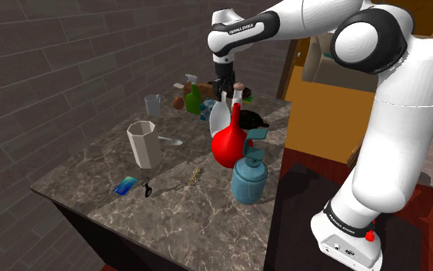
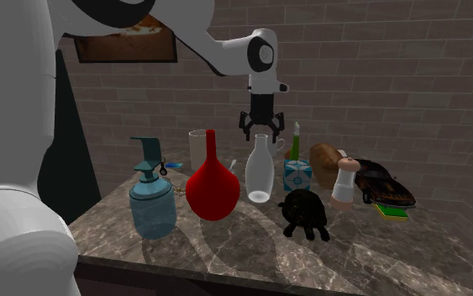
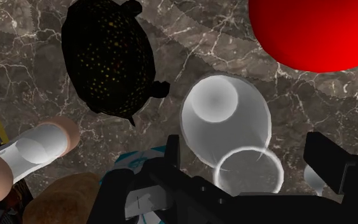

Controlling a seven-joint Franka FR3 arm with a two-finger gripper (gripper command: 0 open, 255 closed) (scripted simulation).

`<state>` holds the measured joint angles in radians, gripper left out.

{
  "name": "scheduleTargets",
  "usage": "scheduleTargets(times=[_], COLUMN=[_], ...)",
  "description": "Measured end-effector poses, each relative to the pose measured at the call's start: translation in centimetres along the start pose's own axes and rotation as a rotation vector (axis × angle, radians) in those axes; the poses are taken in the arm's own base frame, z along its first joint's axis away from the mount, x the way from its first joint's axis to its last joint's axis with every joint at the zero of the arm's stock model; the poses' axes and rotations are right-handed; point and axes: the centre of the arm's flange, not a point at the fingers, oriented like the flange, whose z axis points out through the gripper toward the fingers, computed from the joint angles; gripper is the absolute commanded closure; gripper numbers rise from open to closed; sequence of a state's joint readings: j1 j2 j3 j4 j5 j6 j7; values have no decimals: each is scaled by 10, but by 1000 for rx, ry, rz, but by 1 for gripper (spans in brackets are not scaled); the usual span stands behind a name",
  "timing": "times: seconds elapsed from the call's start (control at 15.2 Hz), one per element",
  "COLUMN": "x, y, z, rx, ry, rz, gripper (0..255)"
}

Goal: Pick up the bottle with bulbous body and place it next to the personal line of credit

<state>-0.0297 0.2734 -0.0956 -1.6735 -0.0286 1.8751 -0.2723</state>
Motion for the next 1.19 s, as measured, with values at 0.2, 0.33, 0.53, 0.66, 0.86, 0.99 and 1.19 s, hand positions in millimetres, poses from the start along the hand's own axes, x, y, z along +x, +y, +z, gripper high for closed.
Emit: scheduleTargets(times=[0.2,0.33,0.53,0.66,0.86,0.99,1.19], x=[0,0,0,0,0,0,1], y=[-1,-1,-1,-1,-1,-1,-2], z=[12,13,14,14,12,12,12], rx=[0,0,0,0,0,0,1], ry=[0,0,1,1,3,2,2], rz=[0,0,0,0,-1,-1,-1], gripper=[0,0,0,255,255,255,255])
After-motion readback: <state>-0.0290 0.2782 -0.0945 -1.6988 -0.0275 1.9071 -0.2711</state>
